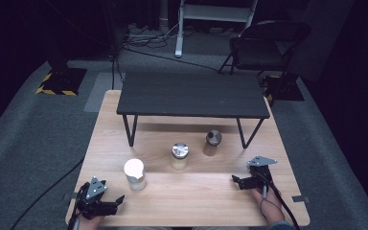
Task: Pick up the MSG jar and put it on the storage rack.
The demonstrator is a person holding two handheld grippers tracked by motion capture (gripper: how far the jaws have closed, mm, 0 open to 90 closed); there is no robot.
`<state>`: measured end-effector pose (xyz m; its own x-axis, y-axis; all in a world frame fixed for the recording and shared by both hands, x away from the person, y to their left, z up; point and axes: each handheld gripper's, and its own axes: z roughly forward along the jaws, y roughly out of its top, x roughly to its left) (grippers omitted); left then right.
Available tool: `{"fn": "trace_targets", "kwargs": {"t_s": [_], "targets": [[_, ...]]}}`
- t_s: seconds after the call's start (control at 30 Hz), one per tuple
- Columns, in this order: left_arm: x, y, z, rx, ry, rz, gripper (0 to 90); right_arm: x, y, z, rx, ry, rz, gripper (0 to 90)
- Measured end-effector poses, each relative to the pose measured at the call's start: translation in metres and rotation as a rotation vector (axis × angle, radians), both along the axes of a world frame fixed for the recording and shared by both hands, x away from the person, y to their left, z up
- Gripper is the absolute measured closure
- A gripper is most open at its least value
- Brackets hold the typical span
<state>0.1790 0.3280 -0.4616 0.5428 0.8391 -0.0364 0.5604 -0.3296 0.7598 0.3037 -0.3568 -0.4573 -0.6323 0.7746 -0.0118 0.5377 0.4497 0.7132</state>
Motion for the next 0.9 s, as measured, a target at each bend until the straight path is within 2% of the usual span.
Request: {"fn": "trace_targets", "kwargs": {"t_s": [0.2, 0.27, 0.3, 0.33, 0.47, 0.63, 0.9], "targets": [[-0.008, 0.002, 0.001, -0.042, -0.072, -0.02, 7.3, 0.0, 0.0, 0.0, 0.0, 0.0, 0.0, 0.1], [-0.011, 0.003, 0.001, -0.061, -0.104, -0.028, 7.2, 0.0, 0.0, 0.0, 0.0, 0.0, 0.0, 0.1], [-0.014, 0.004, 0.0, -0.078, -0.135, -0.037, 7.2, 0.0, 0.0, 0.0, 0.0, 0.0, 0.0, 0.1], [-0.014, 0.004, 0.0, -0.078, -0.135, -0.037, 7.2, 0.0, 0.0, 0.0, 0.0, 0.0, 0.0, 0.1], [-0.017, 0.007, -0.002, -0.109, -0.185, -0.052, 7.3, 0.0, 0.0, 0.0, 0.0, 0.0, 0.0, 0.1], [-0.014, 0.008, -0.005, -0.133, -0.202, -0.068, 7.3, 0.0, 0.0, 0.0, 0.0, 0.0, 0.0, 0.1], [0.0, 0.004, -0.006, -0.151, -0.198, -0.099, 7.3, 0.0, 0.0, 0.0, 0.0, 0.0, 0.0, 0.1]]}}
